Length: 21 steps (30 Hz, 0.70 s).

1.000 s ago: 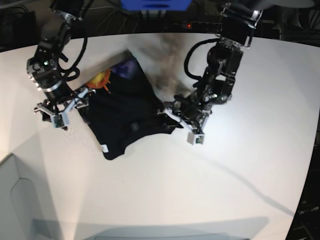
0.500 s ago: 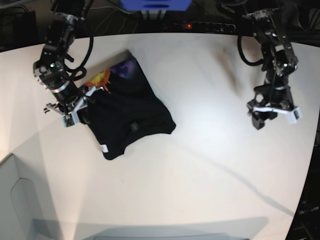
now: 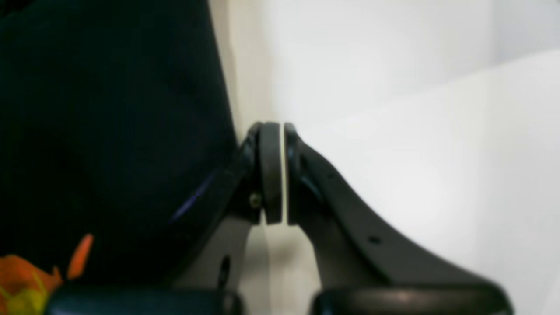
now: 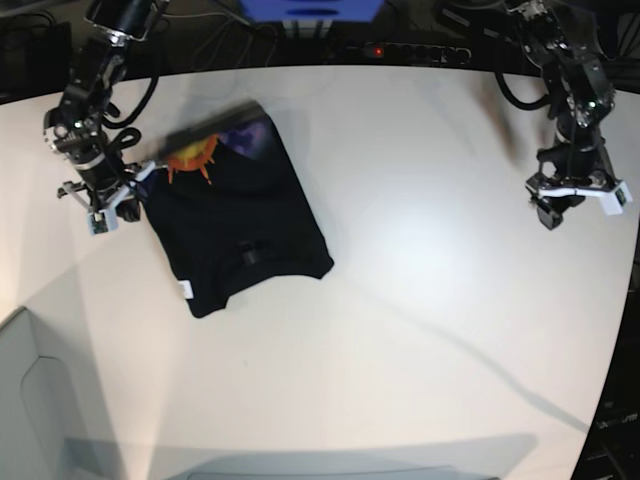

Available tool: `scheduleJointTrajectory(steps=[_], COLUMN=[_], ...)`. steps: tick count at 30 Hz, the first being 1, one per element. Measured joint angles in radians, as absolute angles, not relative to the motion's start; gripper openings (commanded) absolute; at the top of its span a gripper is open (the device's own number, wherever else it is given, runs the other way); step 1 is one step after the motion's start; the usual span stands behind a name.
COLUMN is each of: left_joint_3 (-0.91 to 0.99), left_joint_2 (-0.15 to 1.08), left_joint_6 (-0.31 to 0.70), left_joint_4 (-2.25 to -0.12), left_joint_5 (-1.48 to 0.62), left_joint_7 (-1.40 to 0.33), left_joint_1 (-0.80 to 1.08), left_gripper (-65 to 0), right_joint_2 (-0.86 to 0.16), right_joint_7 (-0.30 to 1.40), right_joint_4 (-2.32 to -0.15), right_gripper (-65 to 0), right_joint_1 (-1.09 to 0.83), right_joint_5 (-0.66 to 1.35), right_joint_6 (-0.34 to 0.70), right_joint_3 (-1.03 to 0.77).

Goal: Fold the T-shirt properly
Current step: 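Release the bundle and pull both grippers back from it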

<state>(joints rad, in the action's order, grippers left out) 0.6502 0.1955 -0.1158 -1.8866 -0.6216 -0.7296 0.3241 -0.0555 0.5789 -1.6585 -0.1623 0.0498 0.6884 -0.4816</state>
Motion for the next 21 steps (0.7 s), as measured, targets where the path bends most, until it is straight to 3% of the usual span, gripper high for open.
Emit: scheduleJointTrajectory(steps=[10, 21], left_joint_3=[0.652, 0.653], left_joint_2=[0.199, 0.224], left_joint_6=[-0.115, -0.115], left_joint_4=[-1.887, -1.897], left_joint_5=[-0.625, -0.623], left_joint_7=[-0.726, -0.728], left_joint_1=[0.353, 0.414], left_gripper=[-29.2, -29.2], right_joint_2=[-0.015, 0.042], right_joint_7=[0.578, 0.58], right_joint_4=[-1.671, -1.88], right_gripper=[-65.0, -65.0], right_joint_1=[-0.257, -0.391], right_joint_5=[0.052, 0.053], right_joint_6=[0.688, 0.688], right_joint_3=[-0.48, -0.421])
